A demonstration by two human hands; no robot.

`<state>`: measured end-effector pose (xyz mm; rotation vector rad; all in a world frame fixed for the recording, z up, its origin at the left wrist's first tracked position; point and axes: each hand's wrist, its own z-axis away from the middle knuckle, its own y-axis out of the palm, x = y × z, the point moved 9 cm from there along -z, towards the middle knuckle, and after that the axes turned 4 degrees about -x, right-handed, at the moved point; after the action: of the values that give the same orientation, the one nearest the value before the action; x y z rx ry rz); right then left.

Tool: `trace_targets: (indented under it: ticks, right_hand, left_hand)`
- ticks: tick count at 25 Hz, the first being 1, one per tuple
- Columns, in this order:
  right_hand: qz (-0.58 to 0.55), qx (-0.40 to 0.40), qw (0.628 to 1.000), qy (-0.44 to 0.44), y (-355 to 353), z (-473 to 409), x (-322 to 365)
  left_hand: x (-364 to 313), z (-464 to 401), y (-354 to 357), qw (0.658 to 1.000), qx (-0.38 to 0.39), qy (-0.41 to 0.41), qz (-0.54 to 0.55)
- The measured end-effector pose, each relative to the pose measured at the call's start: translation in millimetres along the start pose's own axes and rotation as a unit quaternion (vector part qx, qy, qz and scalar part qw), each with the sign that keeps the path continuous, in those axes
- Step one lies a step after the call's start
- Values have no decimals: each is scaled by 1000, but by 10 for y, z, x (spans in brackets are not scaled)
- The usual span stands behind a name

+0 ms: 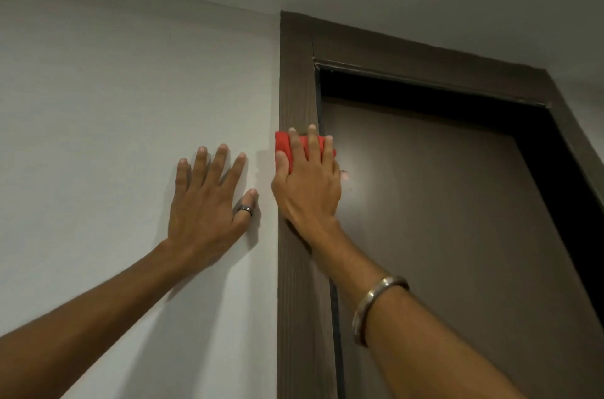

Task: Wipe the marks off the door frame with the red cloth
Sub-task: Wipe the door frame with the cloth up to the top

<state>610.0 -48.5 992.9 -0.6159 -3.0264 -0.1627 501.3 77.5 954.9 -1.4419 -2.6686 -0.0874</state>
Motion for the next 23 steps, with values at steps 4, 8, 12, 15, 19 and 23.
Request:
trace_targets:
  ticks: [4,8,12,15,19,23]
  right_hand:
    - [-18,2,1000,18,20,-389,26]
    - [-5,8,1000,0,41,-516,19]
    - [16,24,998,-51,25,-829,194]
    - [26,27,994,-103,97,-988,323]
    - [12,17,997,-68,101,-1465,327]
    - [15,40,995,-94,63,-1917,367]
  left_hand:
    - [33,-115,0,1000,6,-15,-1]
    - [-30,-155,1,1000,9,-8,4]
    - [-72,-240,-30,1000,-1,0,22]
    - [-34,-243,-10,1000,-5,2,16]
    - [-8,-260,20,1000,-3,5,-3]
    - [-9,-234,0,1000,-12,-1,5]
